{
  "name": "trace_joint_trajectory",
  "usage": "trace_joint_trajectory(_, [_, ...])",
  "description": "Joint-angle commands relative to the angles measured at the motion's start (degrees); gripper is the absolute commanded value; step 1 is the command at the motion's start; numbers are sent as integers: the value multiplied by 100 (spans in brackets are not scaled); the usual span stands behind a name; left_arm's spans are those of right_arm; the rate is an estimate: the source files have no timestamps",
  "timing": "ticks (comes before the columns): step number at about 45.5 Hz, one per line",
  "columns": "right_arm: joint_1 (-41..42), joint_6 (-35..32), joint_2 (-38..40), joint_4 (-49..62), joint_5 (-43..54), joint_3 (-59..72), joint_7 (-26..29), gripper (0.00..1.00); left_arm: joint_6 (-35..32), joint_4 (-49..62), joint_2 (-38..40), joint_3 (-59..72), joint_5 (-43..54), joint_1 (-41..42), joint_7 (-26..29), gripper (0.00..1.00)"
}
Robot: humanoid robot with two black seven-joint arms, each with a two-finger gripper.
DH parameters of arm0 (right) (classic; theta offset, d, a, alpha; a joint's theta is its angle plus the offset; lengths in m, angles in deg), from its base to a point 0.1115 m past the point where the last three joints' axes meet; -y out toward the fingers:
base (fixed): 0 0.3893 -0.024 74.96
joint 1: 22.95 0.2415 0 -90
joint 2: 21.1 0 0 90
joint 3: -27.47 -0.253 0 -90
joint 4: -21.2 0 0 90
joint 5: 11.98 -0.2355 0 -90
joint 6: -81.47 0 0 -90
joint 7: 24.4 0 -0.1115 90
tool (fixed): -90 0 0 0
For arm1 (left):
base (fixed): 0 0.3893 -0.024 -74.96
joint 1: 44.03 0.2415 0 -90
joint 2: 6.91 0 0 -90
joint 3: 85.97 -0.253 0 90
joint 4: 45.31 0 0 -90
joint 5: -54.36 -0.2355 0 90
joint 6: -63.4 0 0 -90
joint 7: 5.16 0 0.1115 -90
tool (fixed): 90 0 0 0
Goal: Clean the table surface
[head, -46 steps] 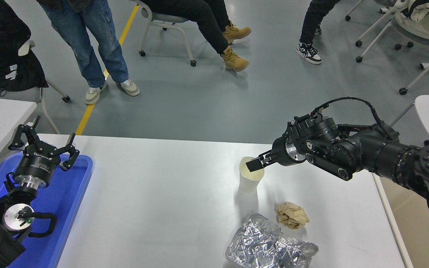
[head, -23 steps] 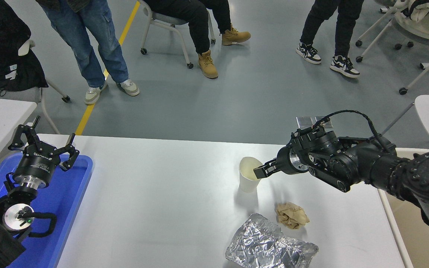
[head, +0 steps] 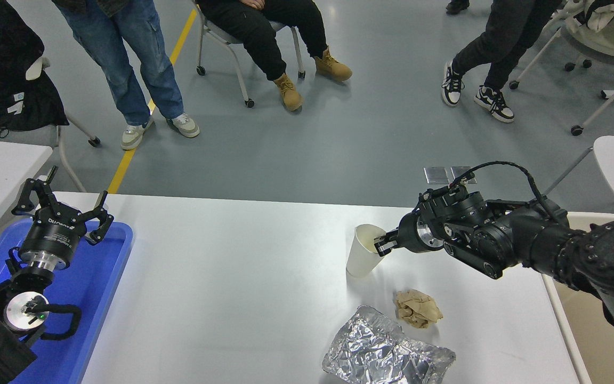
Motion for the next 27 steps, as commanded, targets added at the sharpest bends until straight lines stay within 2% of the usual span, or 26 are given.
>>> trace_joint_trajectory(1, [17, 8, -16, 5, 13, 14, -179, 0, 0, 0, -1, 0, 0, 0, 0, 100])
trace_joint_trajectory(11, [52, 8, -16, -3, 4, 5, -197, 0, 0, 0, -1, 0, 0, 0, 0, 100])
trace_joint_trajectory(27, [342, -18, 256, -47, -75, -109, -566, 0, 0, 0, -1, 0, 0, 0, 0, 100])
